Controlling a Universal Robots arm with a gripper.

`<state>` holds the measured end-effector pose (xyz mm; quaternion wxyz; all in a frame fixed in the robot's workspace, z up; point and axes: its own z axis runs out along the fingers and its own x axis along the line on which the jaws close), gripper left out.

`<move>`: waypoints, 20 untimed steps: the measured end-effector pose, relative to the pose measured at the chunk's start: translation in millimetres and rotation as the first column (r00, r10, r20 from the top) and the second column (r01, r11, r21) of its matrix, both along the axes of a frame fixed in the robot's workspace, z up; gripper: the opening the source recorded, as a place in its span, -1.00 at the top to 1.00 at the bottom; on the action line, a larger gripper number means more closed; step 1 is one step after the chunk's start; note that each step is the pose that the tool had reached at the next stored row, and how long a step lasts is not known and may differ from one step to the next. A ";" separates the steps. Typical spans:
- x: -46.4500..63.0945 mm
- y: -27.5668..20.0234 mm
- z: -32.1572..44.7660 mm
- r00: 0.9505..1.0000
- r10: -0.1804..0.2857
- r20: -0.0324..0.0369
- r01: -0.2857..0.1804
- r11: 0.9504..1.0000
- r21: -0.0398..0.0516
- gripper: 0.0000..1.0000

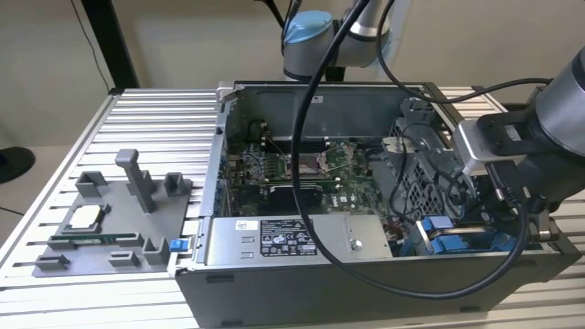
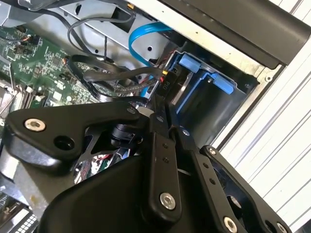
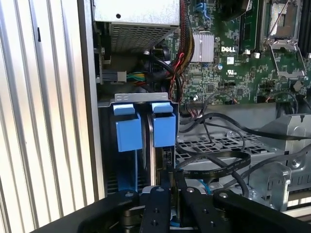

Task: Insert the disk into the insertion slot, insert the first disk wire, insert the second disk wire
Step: 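Insert the second disk wire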

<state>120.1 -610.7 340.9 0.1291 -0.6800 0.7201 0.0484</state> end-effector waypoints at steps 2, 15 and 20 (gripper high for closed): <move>0.3 0.0 -0.3 1.000 0.004 0.000 -0.004 1.000 0.000 1.00; 3.2 0.0 -3.0 1.000 0.027 0.000 -0.027 1.000 0.000 1.00; 3.3 0.1 -7.0 0.999 0.038 0.000 -0.038 0.999 -0.003 1.00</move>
